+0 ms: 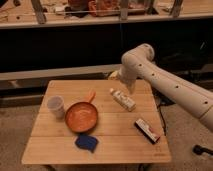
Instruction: Pick up the ceramic cup
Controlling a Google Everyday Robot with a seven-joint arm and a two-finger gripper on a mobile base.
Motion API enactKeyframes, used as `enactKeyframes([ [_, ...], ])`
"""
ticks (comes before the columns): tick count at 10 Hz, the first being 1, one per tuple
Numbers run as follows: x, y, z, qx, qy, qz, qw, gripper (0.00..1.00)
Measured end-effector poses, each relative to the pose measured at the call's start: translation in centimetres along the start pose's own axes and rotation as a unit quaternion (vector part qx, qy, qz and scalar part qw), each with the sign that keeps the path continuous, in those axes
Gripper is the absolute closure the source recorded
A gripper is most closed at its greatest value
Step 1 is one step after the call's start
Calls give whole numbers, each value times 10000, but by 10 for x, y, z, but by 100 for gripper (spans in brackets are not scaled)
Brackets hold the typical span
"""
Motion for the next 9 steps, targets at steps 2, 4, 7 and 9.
enactKeyframes([
  [2, -5, -5, 1, 14, 14, -143, 9999, 20],
  [4, -17, -25, 4, 37, -24, -305, 9995, 20],
  [7, -37, -57, 9, 64, -28, -560, 9984, 20],
  [9, -44, -68, 9, 82, -34, -734, 9973, 20],
])
